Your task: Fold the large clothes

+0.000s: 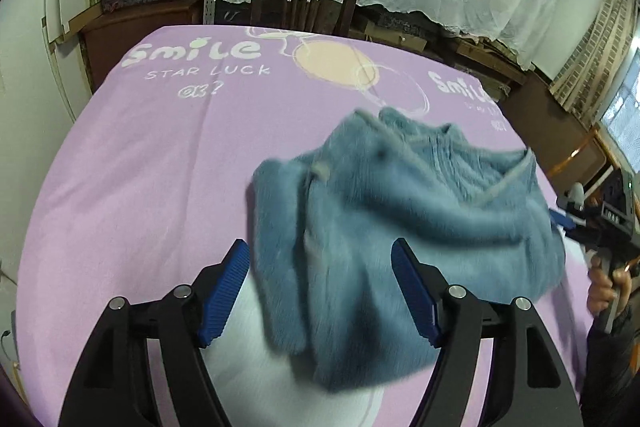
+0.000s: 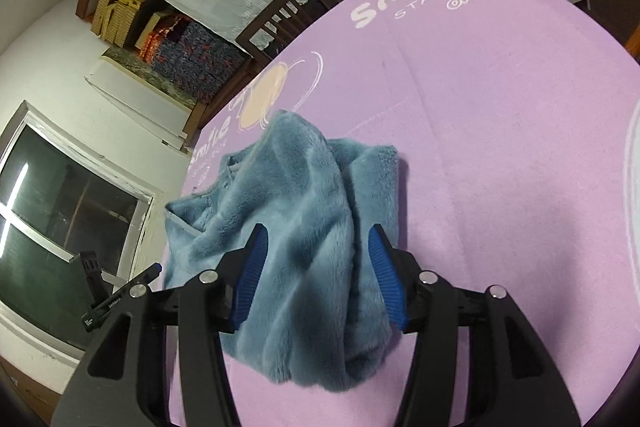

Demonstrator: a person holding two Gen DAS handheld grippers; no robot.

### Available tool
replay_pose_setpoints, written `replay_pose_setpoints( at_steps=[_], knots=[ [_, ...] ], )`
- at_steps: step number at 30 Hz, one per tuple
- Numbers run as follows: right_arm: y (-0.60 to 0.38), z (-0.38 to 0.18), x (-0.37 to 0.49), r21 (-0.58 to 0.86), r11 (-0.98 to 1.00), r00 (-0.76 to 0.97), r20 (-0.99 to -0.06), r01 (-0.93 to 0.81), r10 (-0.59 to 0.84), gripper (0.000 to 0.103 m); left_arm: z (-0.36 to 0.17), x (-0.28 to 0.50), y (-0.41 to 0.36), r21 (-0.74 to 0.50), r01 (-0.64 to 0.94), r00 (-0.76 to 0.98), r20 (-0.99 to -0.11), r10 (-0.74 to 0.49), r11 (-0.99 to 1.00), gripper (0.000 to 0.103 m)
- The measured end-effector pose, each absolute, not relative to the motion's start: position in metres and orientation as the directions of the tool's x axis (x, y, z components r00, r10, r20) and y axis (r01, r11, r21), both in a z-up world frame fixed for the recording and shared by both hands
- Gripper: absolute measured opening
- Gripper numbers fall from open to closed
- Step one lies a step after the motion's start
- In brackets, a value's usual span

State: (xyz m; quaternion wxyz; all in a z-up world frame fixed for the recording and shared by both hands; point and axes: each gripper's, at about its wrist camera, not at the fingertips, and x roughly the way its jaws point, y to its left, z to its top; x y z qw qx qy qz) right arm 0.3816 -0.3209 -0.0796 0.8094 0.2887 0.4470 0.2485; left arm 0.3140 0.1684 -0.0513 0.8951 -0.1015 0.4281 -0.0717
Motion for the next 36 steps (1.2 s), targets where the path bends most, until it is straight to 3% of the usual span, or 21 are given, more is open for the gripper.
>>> replay_pose_setpoints(
  at_steps=[9, 10, 11, 12, 13, 21, 27, 30, 33, 35, 36],
  knots=[
    [-0.28, -0.079, 0.43, 0.621, 0.761, 0.469, -0.623, -0.19, 0.626, 0.052, -0.066, 0.369, 0.158, -0.279, 0.039, 0.608, -0.755, -0.244, 0.959, 0.073],
    [-0.277, -0.084, 0.434, 0.624, 0.758, 0.459, -0.627, -0.189, 0.63, 0.049, -0.068, 0.371, 0.157, -0.277, 0.041, 0.612, -0.753, -0.243, 0.96, 0.06],
    [-0.274, -0.087, 0.436, 0.626, 0.757, 0.453, -0.629, -0.189, 0.632, 0.03, -0.07, 0.373, 0.157, -0.275, 0.046, 0.612, -0.752, -0.245, 0.96, 0.05],
    [-0.273, -0.09, 0.436, 0.625, 0.757, 0.45, -0.63, -0.189, 0.632, 0.018, -0.072, 0.374, 0.156, -0.277, 0.048, 0.607, -0.755, -0.248, 0.96, 0.025],
    [-0.271, -0.092, 0.436, 0.628, 0.754, 0.441, -0.631, -0.193, 0.638, 0.014, -0.073, 0.375, 0.158, -0.283, 0.044, 0.606, -0.755, -0.251, 0.958, 0.015],
    [-0.273, -0.051, 0.431, 0.6, 0.764, 0.569, -0.552, -0.237, 0.61, 0.013, -0.044, 0.365, 0.161, -0.237, -0.007, 0.709, -0.686, -0.163, 0.971, 0.013],
    [-0.266, -0.094, 0.464, 0.55, 0.83, 0.536, -0.676, -0.09, 0.506, 0.013, -0.084, 0.39, 0.168, -0.23, -0.075, 0.638, -0.759, -0.13, 0.97, 0.015],
    [-0.265, -0.114, 0.468, 0.581, 0.81, 0.503, -0.679, -0.079, 0.536, 0.013, -0.085, 0.391, 0.167, -0.212, -0.073, 0.643, -0.757, -0.117, 0.975, 0.018],
    [-0.265, -0.109, 0.466, 0.566, 0.819, 0.508, -0.681, -0.093, 0.527, 0.019, -0.082, 0.387, 0.169, -0.228, -0.081, 0.644, -0.755, -0.124, 0.97, 0.021],
    [-0.268, -0.106, 0.463, 0.576, 0.813, 0.515, -0.674, -0.083, 0.529, 0.036, -0.072, 0.38, 0.171, -0.24, -0.083, 0.661, -0.74, -0.127, 0.967, 0.023],
    [-0.271, -0.1, 0.46, 0.578, 0.812, 0.533, -0.664, -0.078, 0.524, 0.04, -0.065, 0.375, 0.171, -0.225, -0.086, 0.674, -0.73, -0.11, 0.971, 0.027]
  ],
)
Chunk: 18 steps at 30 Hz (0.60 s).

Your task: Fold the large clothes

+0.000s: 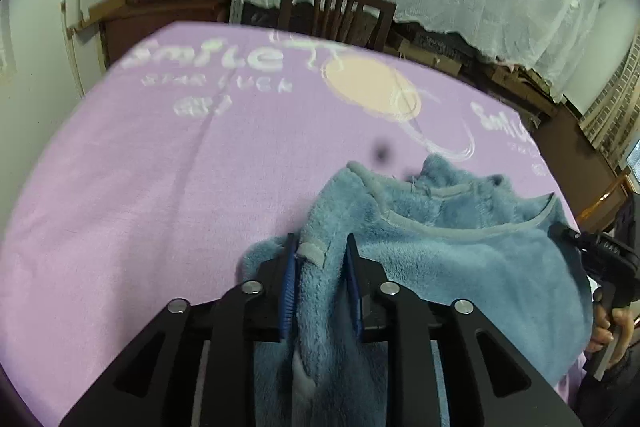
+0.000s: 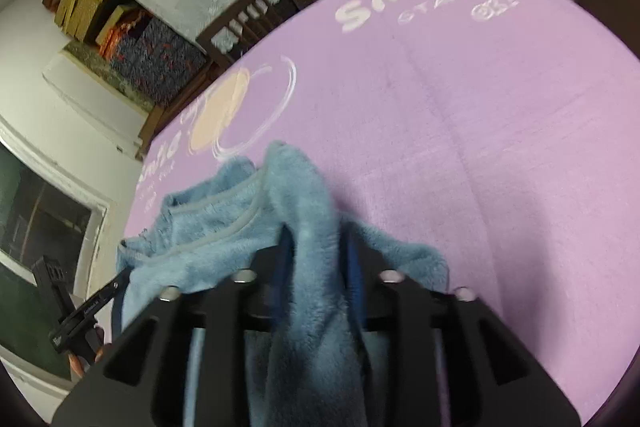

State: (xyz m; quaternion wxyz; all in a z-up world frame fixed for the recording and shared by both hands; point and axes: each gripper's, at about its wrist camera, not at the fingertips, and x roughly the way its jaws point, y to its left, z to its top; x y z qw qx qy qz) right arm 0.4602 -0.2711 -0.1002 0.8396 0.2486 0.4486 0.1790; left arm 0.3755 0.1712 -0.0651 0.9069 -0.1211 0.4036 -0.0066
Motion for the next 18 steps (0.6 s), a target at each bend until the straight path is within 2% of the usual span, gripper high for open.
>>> replay_pose_setpoints(
  at_steps=[2, 4, 8, 12, 16, 18],
  knots=[
    [-0.276, -0.082, 0.452, 0.565, 0.821, 0.589, -0.638, -0.08, 0.496, 0.041, -0.044, 0.364, 0.164, -0.169, -0.091, 0.714, -0.698, -0.054, 0.981, 0.036],
    [-0.277, -0.066, 0.443, 0.557, 0.824, 0.622, -0.61, -0.105, 0.491, 0.041, -0.028, 0.355, 0.156, -0.163, -0.078, 0.744, -0.667, -0.052, 0.984, 0.044],
    [-0.248, -0.045, 0.428, 0.577, 0.79, 0.604, -0.56, -0.207, 0.567, 0.041, -0.016, 0.351, 0.127, -0.21, 0.033, 0.74, -0.653, -0.165, 0.977, 0.045],
    [-0.2, -0.045, 0.42, 0.605, 0.726, 0.492, -0.546, -0.328, 0.678, 0.041, -0.04, 0.362, 0.086, -0.201, 0.12, 0.68, -0.697, -0.227, 0.972, 0.045],
    [-0.174, -0.067, 0.419, 0.581, 0.73, 0.424, -0.596, -0.358, 0.682, 0.041, -0.08, 0.378, 0.083, -0.193, 0.092, 0.618, -0.758, -0.207, 0.977, 0.045],
    [-0.175, -0.08, 0.424, 0.569, 0.748, 0.414, -0.623, -0.341, 0.663, 0.033, -0.087, 0.379, 0.088, -0.214, 0.098, 0.624, -0.748, -0.227, 0.972, 0.046]
  ],
)
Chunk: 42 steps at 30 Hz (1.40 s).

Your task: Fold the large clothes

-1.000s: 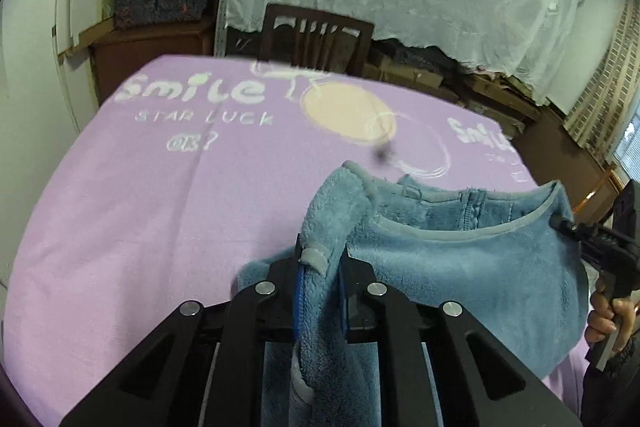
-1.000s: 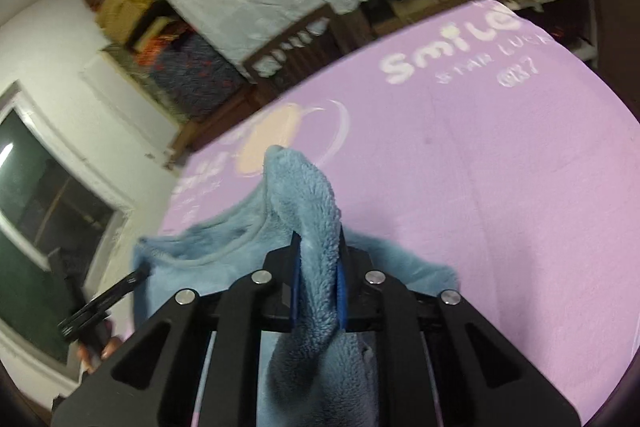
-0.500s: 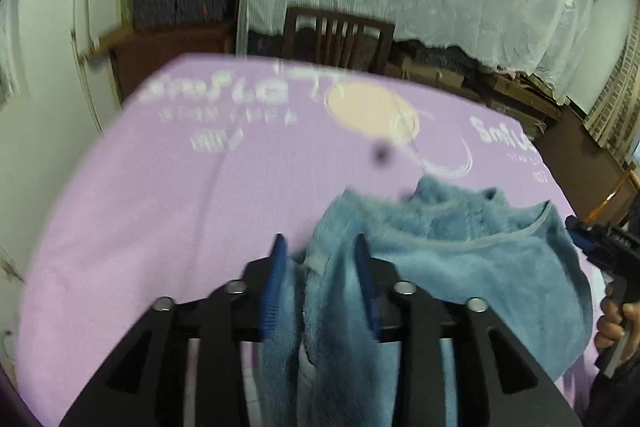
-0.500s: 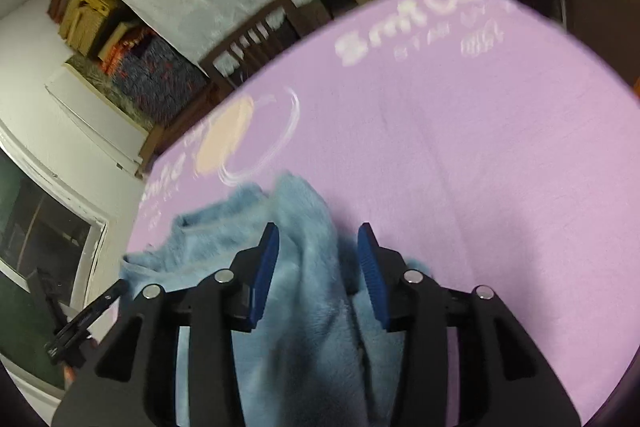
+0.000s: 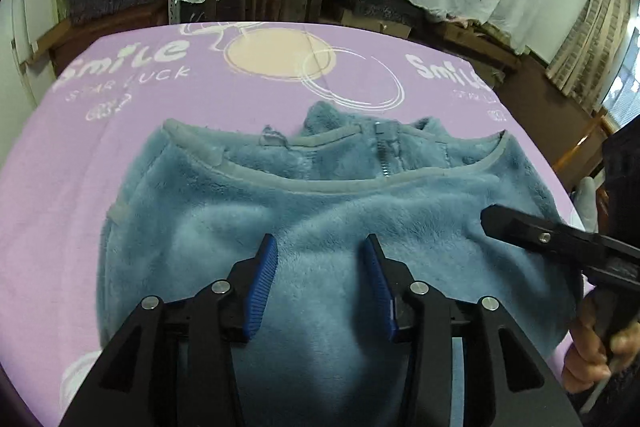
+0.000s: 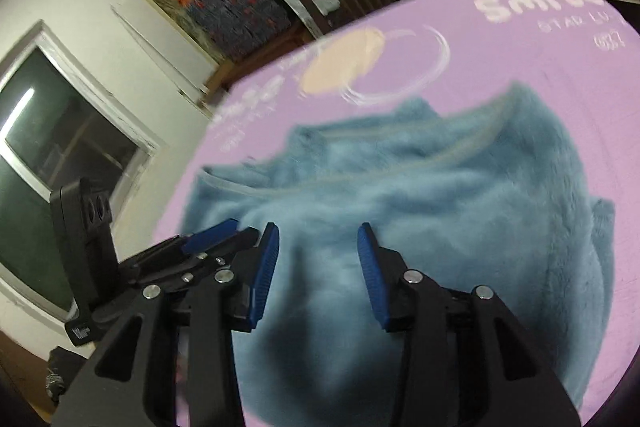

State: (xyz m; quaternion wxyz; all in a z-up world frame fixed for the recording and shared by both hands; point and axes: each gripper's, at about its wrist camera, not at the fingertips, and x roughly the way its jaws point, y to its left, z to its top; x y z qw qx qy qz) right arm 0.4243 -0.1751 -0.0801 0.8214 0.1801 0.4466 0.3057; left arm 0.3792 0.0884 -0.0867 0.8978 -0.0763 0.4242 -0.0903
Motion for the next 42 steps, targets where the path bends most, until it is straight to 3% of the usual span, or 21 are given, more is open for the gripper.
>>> replay_pose_setpoints(
  at_steps=[2, 4, 11, 14, 16, 19, 20, 28, 32, 35, 37, 39, 41, 42],
  knots=[
    [-0.187, -0.092, 0.431, 0.572, 0.754, 0.413, -0.632, -0.323, 0.656, 0.011, -0.087, 0.381, 0.095, -0.239, 0.103, 0.619, -0.744, -0.25, 0.966, 0.046],
    [-0.203, -0.101, 0.438, 0.622, 0.727, 0.392, -0.616, -0.289, 0.683, 0.002, -0.088, 0.383, 0.1, -0.267, 0.101, 0.615, -0.741, -0.271, 0.958, 0.046],
    [-0.266, -0.109, 0.437, 0.678, 0.72, 0.45, -0.603, -0.146, 0.659, 0.0, -0.081, 0.376, 0.119, -0.342, 0.089, 0.612, -0.722, -0.323, 0.935, 0.043],
    [-0.285, -0.105, 0.427, 0.665, 0.742, 0.499, -0.617, -0.082, 0.608, 0.0, -0.071, 0.369, 0.132, -0.331, 0.027, 0.634, -0.724, -0.272, 0.943, 0.043],
    [-0.297, -0.099, 0.413, 0.664, 0.746, 0.538, -0.616, -0.037, 0.575, 0.006, -0.06, 0.36, 0.134, -0.323, 0.007, 0.649, -0.719, -0.25, 0.946, 0.043],
    [-0.302, -0.082, 0.385, 0.669, 0.742, 0.593, -0.581, -0.042, 0.558, 0.028, -0.043, 0.342, 0.12, -0.29, 0.045, 0.677, -0.695, -0.243, 0.956, 0.046],
    [-0.302, -0.077, 0.374, 0.673, 0.738, 0.604, -0.566, -0.054, 0.561, 0.029, -0.039, 0.338, 0.112, -0.277, 0.063, 0.681, -0.691, -0.244, 0.959, 0.047],
    [-0.263, -0.065, 0.328, 0.679, 0.718, 0.538, -0.553, -0.151, 0.636, 0.029, -0.061, 0.322, 0.055, -0.178, 0.137, 0.629, -0.744, -0.225, 0.974, 0.053],
    [-0.263, -0.086, 0.328, 0.647, 0.757, 0.503, -0.626, -0.092, 0.596, 0.027, -0.086, 0.328, 0.057, -0.167, 0.125, 0.606, -0.768, -0.208, 0.978, 0.054],
    [-0.274, -0.103, 0.329, 0.698, 0.715, 0.481, -0.613, -0.042, 0.627, 0.021, -0.086, 0.328, 0.054, -0.149, 0.123, 0.605, -0.773, -0.193, 0.981, 0.055],
    [-0.279, -0.101, 0.324, 0.709, 0.704, 0.494, -0.604, -0.025, 0.626, 0.022, -0.083, 0.328, 0.057, -0.17, 0.111, 0.596, -0.777, -0.202, 0.979, 0.055],
    [-0.28, -0.095, 0.317, 0.707, 0.707, 0.512, -0.599, -0.023, 0.615, 0.031, -0.073, 0.327, 0.059, -0.207, 0.116, 0.596, -0.768, -0.235, 0.971, 0.055],
    [-0.28, -0.086, 0.303, 0.705, 0.709, 0.533, -0.593, -0.019, 0.603, 0.055, -0.063, 0.328, 0.058, -0.207, 0.129, 0.612, -0.753, -0.242, 0.97, 0.055],
    [-0.281, -0.085, 0.298, 0.707, 0.707, 0.542, -0.59, -0.012, 0.599, 0.06, -0.059, 0.328, 0.057, -0.197, 0.13, 0.62, -0.749, -0.234, 0.972, 0.055]
  ],
)
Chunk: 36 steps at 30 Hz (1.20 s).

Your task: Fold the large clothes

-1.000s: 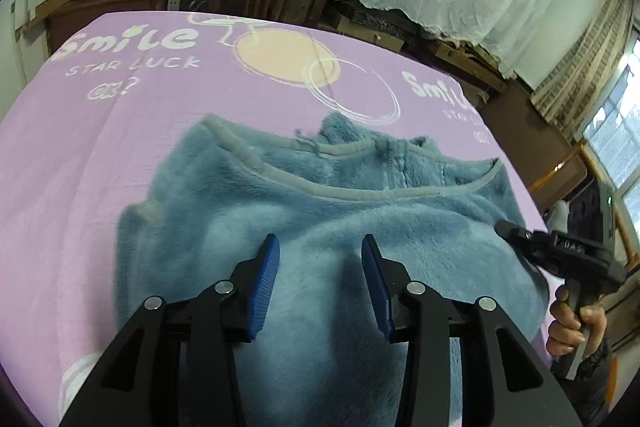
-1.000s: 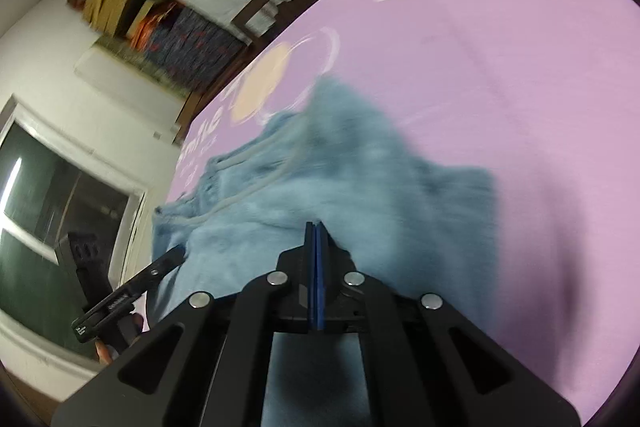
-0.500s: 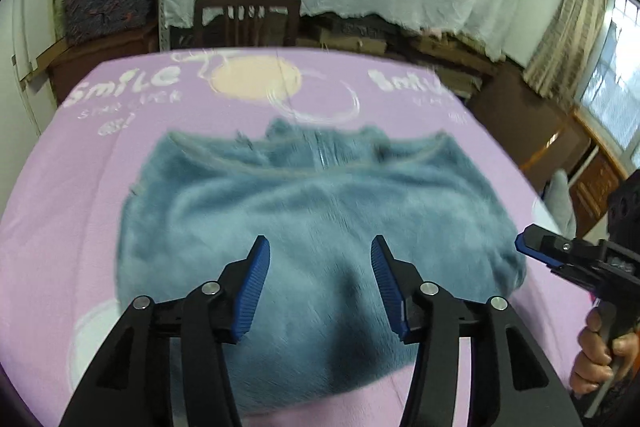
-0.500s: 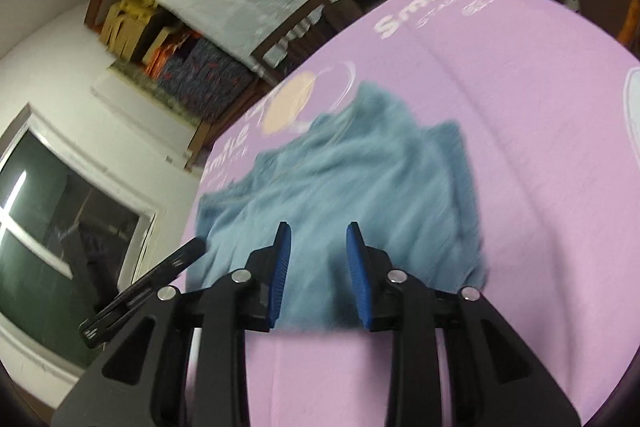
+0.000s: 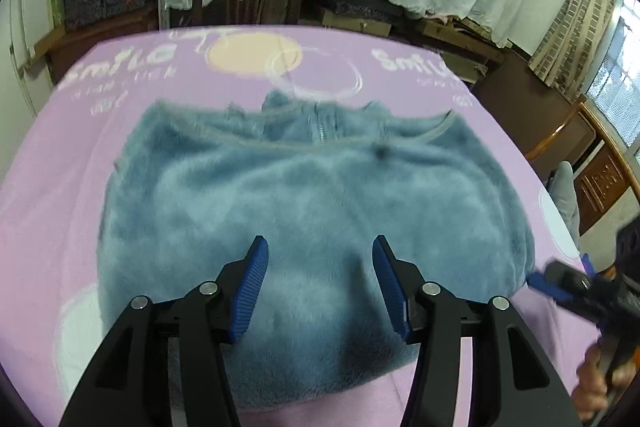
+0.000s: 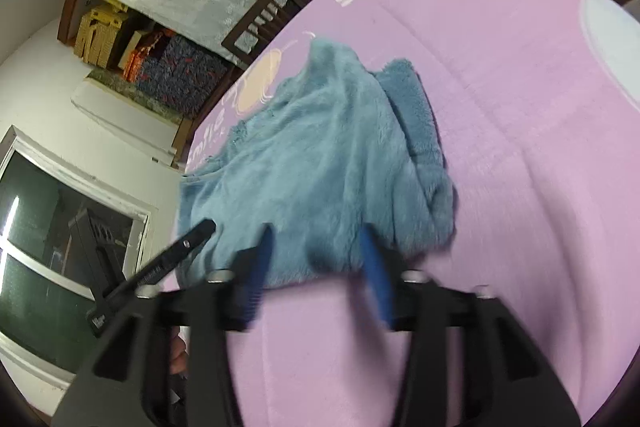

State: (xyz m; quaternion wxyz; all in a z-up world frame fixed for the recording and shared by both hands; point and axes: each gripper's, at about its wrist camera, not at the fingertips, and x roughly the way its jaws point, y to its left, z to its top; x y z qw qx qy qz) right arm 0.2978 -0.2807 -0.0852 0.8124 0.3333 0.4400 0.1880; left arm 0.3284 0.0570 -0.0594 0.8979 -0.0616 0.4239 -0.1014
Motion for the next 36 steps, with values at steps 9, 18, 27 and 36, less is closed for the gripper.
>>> replay_pose_setpoints(
  at_steps=[9, 18, 27, 36],
  knots=[
    [-0.262, -0.105, 0.273, 0.789, 0.585, 0.57, -0.573, 0.188, 0.589, 0.067, -0.087, 0.342, 0.057, -0.206, 0.113, 0.592, -0.772, -0.233, 0.972, 0.055],
    [-0.24, -0.127, 0.283, 0.798, 0.493, 0.646, -0.583, 0.345, 0.492, 0.065, -0.09, 0.342, 0.06, -0.235, 0.106, 0.592, -0.766, -0.251, 0.966, 0.057],
    [-0.258, -0.128, 0.314, 0.771, 0.512, 0.738, -0.586, 0.38, 0.335, 0.064, -0.092, 0.34, 0.054, -0.201, 0.118, 0.608, -0.76, -0.23, 0.973, 0.062],
    [-0.255, -0.128, 0.33, 0.743, 0.569, 0.734, -0.597, 0.352, 0.325, 0.056, -0.093, 0.334, 0.043, -0.132, 0.121, 0.632, -0.754, -0.179, 0.984, 0.063]
  ],
)
